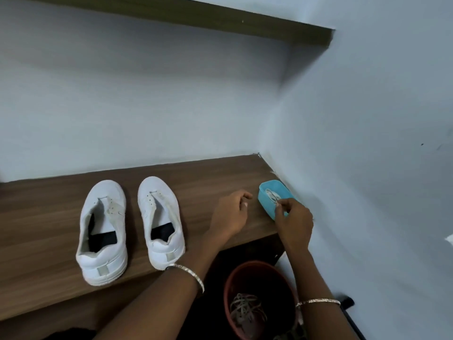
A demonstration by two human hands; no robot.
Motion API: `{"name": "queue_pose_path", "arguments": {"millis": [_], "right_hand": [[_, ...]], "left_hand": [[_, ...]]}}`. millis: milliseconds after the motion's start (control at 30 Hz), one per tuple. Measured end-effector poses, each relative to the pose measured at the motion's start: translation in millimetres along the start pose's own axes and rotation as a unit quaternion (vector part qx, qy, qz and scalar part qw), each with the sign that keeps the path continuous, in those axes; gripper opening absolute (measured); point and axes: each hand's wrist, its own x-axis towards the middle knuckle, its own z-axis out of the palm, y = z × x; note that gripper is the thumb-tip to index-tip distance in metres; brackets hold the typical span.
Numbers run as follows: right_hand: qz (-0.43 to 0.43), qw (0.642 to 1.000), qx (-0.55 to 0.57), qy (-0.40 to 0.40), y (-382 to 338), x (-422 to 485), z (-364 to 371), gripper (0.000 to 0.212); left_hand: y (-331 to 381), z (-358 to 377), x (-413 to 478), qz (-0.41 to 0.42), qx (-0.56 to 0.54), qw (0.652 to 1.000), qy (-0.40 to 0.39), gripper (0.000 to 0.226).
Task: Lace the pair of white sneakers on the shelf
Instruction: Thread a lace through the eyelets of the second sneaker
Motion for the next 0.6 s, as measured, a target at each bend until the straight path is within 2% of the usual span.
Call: {"name": "queue_pose_path", "arguments": {"millis": [100, 233, 400, 600], "right_hand": [[-0.001, 0.994, -0.089, -0.060, 28, 13, 15, 0.037], [-0.014, 0.986, -0.126, -0.105, 45, 18, 28, 0.041], [-0.006, 0.987, -0.140, -0.082, 51, 27, 39, 0.029], [0.010, 0.992, -0.108, -0.068, 42, 21, 40, 0.024]], "left_hand": [[-10, 27, 33, 0.026, 0.084, 0.995, -0.056, 0.037], [-18, 52, 67, 0.042, 0.142, 0.985, -0.090, 0.046], [-23, 66, 93, 0.059, 0.249, 0.961, -0.105, 0.044], [-30, 69, 104, 0.053, 0.263, 0.957, -0.106, 0.034]]}}
